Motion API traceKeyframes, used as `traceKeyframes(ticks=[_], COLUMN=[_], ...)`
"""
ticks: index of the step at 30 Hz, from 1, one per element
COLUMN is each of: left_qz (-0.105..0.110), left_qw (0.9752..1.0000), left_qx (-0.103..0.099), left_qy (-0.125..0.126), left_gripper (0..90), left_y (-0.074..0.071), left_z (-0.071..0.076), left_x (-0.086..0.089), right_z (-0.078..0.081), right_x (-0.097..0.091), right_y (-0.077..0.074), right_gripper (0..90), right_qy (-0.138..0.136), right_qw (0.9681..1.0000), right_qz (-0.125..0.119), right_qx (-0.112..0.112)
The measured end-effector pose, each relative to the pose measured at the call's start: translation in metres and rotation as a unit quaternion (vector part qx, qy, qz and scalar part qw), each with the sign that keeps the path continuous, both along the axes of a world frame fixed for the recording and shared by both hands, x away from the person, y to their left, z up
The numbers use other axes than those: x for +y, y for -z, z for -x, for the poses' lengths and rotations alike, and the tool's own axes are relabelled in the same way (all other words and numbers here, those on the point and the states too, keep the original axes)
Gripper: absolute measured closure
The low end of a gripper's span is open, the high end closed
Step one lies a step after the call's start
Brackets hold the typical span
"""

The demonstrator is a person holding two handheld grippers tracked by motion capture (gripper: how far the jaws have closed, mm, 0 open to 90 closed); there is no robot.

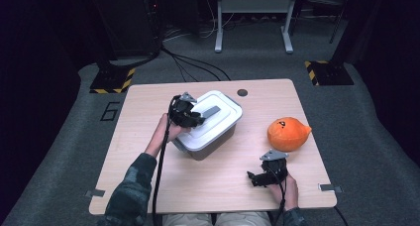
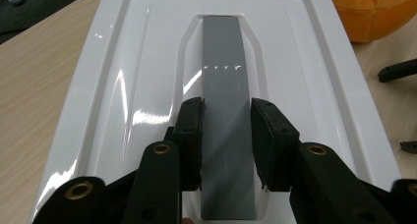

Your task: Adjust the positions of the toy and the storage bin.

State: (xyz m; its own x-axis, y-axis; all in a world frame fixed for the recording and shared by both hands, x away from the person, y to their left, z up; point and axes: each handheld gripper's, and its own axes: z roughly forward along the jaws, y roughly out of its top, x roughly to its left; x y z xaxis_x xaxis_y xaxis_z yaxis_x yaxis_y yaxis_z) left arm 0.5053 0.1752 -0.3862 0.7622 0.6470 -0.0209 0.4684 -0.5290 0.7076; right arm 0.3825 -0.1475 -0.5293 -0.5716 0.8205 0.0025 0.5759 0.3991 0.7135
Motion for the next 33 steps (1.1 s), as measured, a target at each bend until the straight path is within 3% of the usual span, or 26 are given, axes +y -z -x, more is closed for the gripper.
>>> traceKeyframes(ticks=[16,22,33], left_qz=[-0.005,0.005,0.004], left_qw=[0.9997,0.9996,0.9994], left_qx=[0.007,0.009,0.011], left_qy=[0.024,0.026,0.034], left_gripper=[66.6,66.6,66.5], left_y=[-0.002,-0.001,-0.001], left_z=[0.006,0.011,0.018], left_x=[-0.001,0.000,-0.001], right_z=[0.000,0.000,0.000], right_x=[0.000,0.000,0.000], right_y=[0.000,0.000,0.000], right_gripper=[1.2,1.2,1.2], right_qy=[-0.003,-0.002,0.002], right_qw=[1.0000,1.0000,1.0000], right_qz=[0.002,0.002,0.000], right_qx=[-0.001,-0.001,-0.001])
